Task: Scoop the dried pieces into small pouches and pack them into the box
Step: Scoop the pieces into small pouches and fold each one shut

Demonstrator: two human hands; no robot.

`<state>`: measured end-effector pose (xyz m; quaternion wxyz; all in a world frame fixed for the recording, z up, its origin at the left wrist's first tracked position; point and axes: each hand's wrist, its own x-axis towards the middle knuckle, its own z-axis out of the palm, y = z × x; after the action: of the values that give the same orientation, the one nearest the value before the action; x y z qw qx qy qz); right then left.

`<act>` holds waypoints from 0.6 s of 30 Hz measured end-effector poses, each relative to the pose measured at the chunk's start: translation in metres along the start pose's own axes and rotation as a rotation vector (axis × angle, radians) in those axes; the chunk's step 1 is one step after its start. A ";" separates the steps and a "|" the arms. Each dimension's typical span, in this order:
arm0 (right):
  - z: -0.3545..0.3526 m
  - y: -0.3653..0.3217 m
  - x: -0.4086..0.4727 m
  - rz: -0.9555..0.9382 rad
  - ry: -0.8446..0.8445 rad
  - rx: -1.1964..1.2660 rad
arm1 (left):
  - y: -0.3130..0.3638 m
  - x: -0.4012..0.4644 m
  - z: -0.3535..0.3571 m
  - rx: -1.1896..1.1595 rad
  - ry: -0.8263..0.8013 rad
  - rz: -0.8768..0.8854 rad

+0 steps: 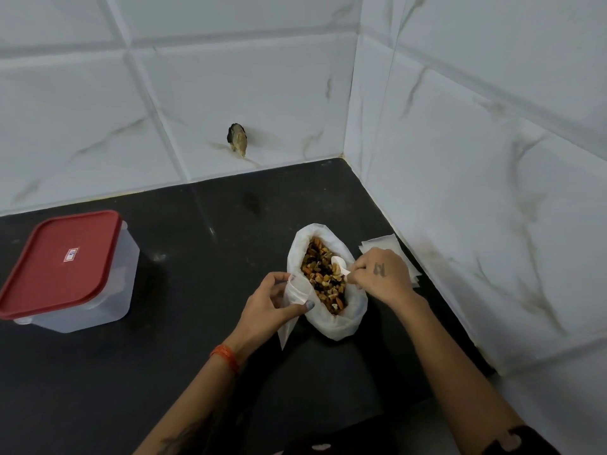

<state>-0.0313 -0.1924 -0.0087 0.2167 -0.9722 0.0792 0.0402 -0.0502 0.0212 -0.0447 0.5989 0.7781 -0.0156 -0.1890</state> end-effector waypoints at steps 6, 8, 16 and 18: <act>0.010 -0.006 -0.001 -0.109 -0.001 -0.126 | 0.002 0.000 0.006 -0.066 0.008 -0.012; 0.010 -0.005 0.005 -0.057 -0.055 -0.008 | 0.005 -0.001 0.008 -0.090 0.004 -0.016; 0.001 0.007 0.015 0.124 -0.210 0.348 | 0.009 -0.001 0.014 -0.136 0.000 -0.028; 0.007 0.003 0.014 0.076 -0.186 0.193 | 0.009 0.000 0.015 -0.142 0.003 -0.024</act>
<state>-0.0188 -0.1940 -0.0183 0.3141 -0.9351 0.0989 0.1307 -0.0530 0.0048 -0.0392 0.6504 0.7339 0.0081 -0.1959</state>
